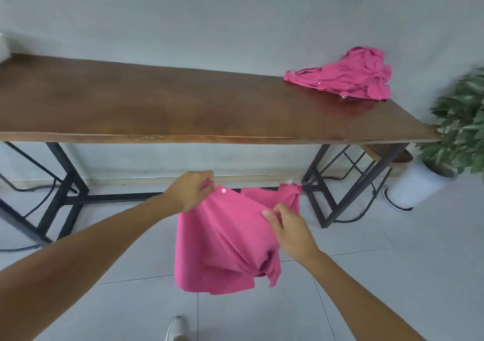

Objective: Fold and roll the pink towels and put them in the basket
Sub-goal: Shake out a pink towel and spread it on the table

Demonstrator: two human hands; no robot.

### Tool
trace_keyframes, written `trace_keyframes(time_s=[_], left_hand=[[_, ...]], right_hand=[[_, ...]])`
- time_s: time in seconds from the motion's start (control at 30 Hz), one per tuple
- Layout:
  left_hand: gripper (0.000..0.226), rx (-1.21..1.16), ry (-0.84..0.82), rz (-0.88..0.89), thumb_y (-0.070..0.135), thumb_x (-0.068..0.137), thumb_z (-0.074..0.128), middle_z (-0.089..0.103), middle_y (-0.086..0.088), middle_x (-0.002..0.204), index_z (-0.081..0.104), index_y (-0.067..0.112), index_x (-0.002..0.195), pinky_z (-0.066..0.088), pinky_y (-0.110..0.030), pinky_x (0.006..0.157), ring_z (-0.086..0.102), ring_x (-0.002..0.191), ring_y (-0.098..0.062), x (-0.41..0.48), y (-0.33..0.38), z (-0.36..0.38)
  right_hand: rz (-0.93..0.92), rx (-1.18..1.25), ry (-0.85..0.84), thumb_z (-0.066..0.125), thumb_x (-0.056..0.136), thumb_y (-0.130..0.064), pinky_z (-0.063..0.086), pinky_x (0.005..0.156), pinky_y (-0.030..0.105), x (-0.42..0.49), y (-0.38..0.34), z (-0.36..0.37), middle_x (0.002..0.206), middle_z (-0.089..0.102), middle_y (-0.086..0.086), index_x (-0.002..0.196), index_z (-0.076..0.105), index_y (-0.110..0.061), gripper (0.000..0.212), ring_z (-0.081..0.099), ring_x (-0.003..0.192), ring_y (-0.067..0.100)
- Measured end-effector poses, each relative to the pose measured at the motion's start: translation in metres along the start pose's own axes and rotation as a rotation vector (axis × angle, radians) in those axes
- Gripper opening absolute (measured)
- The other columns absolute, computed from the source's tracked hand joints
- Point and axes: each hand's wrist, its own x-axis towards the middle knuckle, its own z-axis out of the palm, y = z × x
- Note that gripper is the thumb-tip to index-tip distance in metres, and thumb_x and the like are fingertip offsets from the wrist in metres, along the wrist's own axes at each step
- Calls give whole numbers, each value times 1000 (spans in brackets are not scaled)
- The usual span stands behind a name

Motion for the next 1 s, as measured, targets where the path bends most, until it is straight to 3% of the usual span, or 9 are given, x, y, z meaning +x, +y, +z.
trace_keyframes(time_s=[0.1, 0.23, 0.4, 0.6, 1.0], left_hand=[[27, 49, 49, -2, 27, 101, 55, 52, 5, 67, 46, 29, 75, 44, -36, 66, 53, 68, -22, -18, 24, -5], [29, 80, 136, 7, 24, 100, 57, 50, 7, 65, 46, 27, 74, 42, -38, 65, 50, 68, -22, -34, 58, -15], [32, 92, 251, -37, 26, 99, 59, 55, 4, 71, 44, 30, 71, 37, -35, 64, 51, 73, -24, -41, 86, -46], [27, 163, 390, -125, 31, 99, 59, 58, -1, 76, 53, 14, 79, 34, -34, 66, 54, 78, -26, -42, 95, -88], [27, 210, 516, -398, 32, 99, 60, 64, -11, 88, 57, 11, 83, 39, -37, 72, 57, 85, -34, -77, 43, -137]], right_hand=[[6, 163, -37, 55, 92, -62, 34, 58, 32, -27, 3, -7, 62, 41, -8, 78, 45, -11, 54, 36, 56, 9], [46, 240, -74, 79, 82, -46, 32, 56, 30, -56, 1, -11, 63, 42, -10, 70, 41, -19, 48, 37, 57, 10], [61, 210, -100, 76, 83, -33, 48, 65, 37, -78, 8, -19, 77, 65, -3, 83, 60, -14, 25, 59, 68, 18], [121, 437, -100, 77, 85, -22, 37, 52, 30, -103, 27, -23, 61, 46, -5, 71, 45, -15, 36, 42, 54, 14], [123, 415, -77, 84, 81, -33, 31, 56, 28, -133, 75, -47, 53, 41, -14, 65, 42, -17, 48, 37, 52, 7]])
